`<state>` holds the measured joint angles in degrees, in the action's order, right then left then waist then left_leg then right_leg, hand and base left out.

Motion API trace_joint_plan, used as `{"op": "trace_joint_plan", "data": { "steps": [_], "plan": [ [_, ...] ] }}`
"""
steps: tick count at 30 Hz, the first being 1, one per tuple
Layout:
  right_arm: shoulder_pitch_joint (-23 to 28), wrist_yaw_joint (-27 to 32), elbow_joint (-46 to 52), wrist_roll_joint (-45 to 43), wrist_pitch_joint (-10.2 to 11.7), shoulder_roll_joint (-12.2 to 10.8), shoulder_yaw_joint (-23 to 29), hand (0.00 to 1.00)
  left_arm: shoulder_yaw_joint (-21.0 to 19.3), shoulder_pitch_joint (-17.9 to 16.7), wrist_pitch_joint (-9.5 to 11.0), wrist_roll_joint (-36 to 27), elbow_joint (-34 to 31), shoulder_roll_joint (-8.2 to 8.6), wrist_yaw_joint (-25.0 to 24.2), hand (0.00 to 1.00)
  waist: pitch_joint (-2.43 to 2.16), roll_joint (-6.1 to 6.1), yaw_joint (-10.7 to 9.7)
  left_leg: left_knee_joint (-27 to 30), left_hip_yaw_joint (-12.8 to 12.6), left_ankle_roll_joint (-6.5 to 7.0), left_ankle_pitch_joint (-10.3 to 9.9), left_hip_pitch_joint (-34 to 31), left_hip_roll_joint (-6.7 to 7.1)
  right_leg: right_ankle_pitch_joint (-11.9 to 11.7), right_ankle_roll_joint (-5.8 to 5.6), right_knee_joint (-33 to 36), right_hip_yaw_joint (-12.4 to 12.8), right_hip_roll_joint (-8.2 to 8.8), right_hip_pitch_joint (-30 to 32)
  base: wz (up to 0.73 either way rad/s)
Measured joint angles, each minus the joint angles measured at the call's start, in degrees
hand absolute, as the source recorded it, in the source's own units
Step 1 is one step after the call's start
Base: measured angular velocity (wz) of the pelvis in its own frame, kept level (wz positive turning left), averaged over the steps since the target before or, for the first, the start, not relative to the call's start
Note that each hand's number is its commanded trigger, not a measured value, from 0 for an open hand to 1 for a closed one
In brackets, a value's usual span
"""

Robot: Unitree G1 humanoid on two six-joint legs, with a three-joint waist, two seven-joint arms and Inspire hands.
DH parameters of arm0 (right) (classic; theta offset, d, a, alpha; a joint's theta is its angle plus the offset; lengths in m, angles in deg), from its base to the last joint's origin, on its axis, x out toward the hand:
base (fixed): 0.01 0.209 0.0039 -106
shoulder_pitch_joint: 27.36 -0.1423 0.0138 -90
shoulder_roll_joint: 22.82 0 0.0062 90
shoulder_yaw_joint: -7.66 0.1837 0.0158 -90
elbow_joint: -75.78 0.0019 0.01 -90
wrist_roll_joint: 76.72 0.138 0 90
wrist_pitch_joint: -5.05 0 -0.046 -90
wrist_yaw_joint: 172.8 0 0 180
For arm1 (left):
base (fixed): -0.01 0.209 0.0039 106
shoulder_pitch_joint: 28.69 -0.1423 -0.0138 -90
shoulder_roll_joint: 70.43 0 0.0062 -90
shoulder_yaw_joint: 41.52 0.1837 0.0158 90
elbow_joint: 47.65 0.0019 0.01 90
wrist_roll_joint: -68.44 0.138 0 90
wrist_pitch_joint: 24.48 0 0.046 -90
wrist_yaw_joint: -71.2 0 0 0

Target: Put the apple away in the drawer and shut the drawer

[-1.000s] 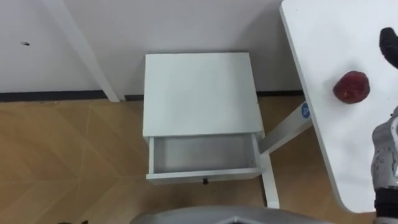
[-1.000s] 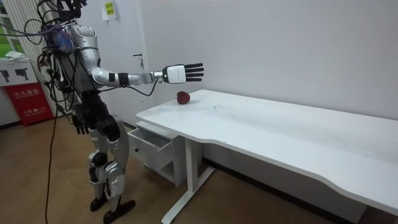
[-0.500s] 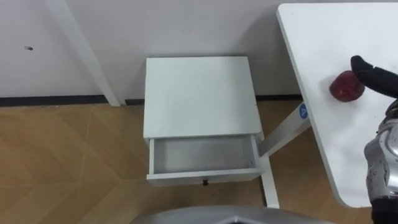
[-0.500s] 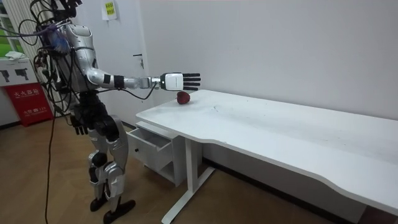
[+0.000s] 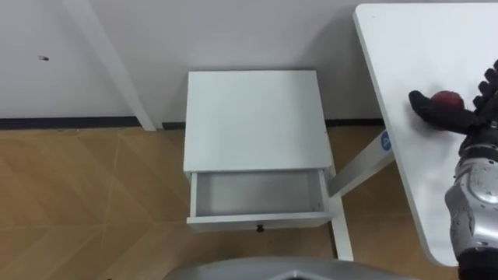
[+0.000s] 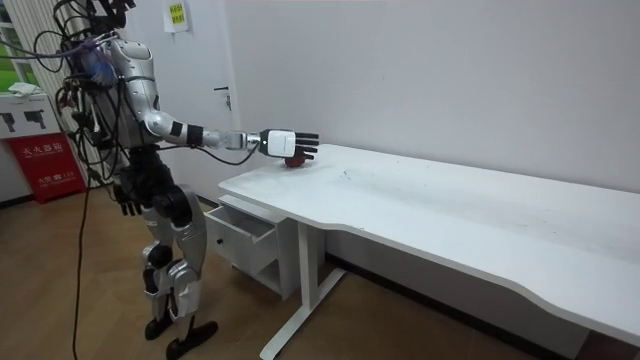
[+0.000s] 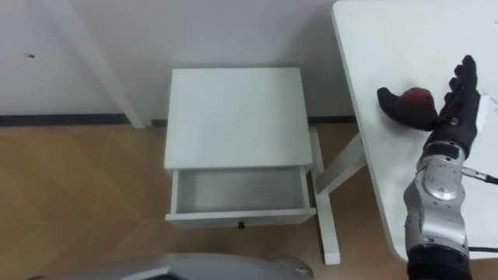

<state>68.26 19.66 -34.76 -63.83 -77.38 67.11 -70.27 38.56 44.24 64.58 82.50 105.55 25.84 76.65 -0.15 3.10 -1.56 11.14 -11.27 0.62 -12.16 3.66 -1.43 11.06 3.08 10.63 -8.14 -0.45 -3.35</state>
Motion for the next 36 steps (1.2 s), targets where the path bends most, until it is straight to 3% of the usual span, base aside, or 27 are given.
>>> {"op": "trace_joint_plan", "data": {
  "steps": [13, 14, 15, 16, 24, 36],
  "plan": [
    [-0.12, -3.22, -3.65, -2.24, -0.22, 0.00, -0.23, 0.00, 0.03, -0.01, 0.03, -0.02, 0.96, -0.05, 0.61, 0.00, 0.24, 0.35, 0.25, -0.33, 0.11, 0.01, 0.00, 0.98, 0.11, -0.12, -0.20, -0.94, 0.01, 0.04, -1.07, 0.00],
    [-0.12, -3.24, -3.65, -2.25, -0.22, 0.00, -0.24, 0.11, 0.03, -0.01, 0.03, -0.01, 0.96, -0.06, 0.61, 0.00, 0.25, 0.39, 0.24, -0.33, 0.12, 0.01, 0.00, 1.01, 0.12, -0.14, -0.22, -0.93, 0.01, 0.04, -1.16, 0.00],
    [-0.07, -3.28, -3.65, -2.25, -0.22, 0.00, -0.24, 0.93, 0.04, -0.01, 0.05, 0.00, 0.95, -0.06, 0.61, 0.00, 0.27, 0.46, 0.21, -0.33, 0.15, 0.01, 0.00, 1.06, 0.13, -0.21, -0.25, -0.98, 0.00, 0.03, -1.43, 0.00],
    [-0.07, -3.32, -3.66, -2.25, -0.22, 0.00, -0.24, 1.00, 0.05, -0.01, 0.10, 0.01, 0.95, -0.06, 0.61, 0.00, 0.27, 0.54, 0.21, -0.33, 0.17, 0.01, 0.00, 1.05, 0.15, -0.21, -0.26, -0.98, 0.00, 0.04, -1.51, 0.00],
    [-0.20, -2.63, -5.12, -2.67, 0.41, 0.34, 0.16, 1.00, 0.11, 0.01, 0.19, 0.02, 0.94, -0.16, 0.64, 0.00, 0.27, 1.05, 0.08, -0.43, 0.18, 0.00, 0.00, 1.00, 0.15, -0.21, -0.26, -0.98, -0.01, 0.04, -1.66, 0.00],
    [-1.55, -2.82, -7.05, -14.44, 0.44, 0.83, -0.19, 1.00, 1.25, 0.50, -0.02, 0.21, 0.97, -0.67, 0.48, 0.00, 0.18, 1.47, 0.32, -0.38, 0.31, 0.01, 0.00, 0.85, 0.14, -0.21, -0.27, -1.04, -0.11, 0.03, -1.50, 0.00]
  ]
}}
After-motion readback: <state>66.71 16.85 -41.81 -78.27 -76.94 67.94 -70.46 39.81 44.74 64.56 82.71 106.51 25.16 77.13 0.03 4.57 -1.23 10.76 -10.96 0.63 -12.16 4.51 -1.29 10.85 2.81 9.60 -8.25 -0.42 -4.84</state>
